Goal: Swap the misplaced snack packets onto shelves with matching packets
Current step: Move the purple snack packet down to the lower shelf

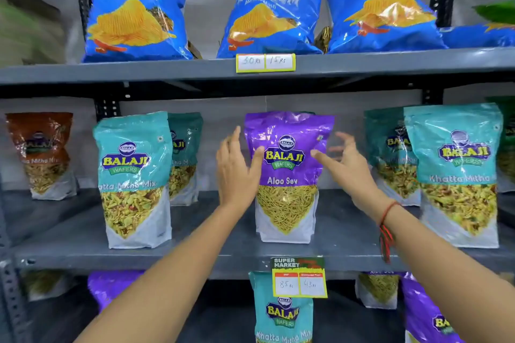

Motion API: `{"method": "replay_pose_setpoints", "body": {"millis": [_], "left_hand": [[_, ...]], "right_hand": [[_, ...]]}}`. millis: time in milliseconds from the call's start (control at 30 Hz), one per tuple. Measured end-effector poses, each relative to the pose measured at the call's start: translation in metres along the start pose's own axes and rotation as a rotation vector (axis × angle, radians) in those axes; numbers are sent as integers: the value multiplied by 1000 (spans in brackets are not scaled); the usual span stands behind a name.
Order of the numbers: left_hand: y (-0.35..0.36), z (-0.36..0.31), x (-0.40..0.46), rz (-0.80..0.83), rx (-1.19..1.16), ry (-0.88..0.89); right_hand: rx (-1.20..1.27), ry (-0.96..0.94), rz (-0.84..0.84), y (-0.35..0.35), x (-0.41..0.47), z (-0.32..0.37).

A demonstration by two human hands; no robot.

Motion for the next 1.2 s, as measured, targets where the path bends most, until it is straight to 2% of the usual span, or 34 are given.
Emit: {"method": "replay_pose_setpoints", "body": {"millis": [67,167,333,467,633,767,867,1033,1200], "left_hand": [[14,17,-3,77,-51,-151],[33,37,-10,162,-254,-307],[40,40,-11,103,-299,-410],[23,36,-15,43,-269,-429],[-27,24,-39,-75,-341,-349],[-82,18,-68,-199,-463,-343],[-116,30,-101,-218,-518,-389],[-144,79,-177,-169,-428,-480],[-136,146,-242,-44,-202,-563]], "right_hand": [[139,173,89,12,-1,-20],[231,253,204,29,-8,-46],[268,228,46,32,-12,-52],[242,180,-3,33,-21,-36],[332,70,1,30,-53,6],[468,50,54,37,-95,34],[554,62,124,54,-133,34],[501,111,261,91,-213,3],[381,233,363,132,-270,-60]]}}
Point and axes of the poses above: each hand's wrist, its own x-axis towards the middle knuckle, its own y-axis out of the palm, z = x × y, the point moved 3 cm from there along x, towards the middle knuckle, and after that the axes turned 6 degrees about x, right-handed, at the moved point
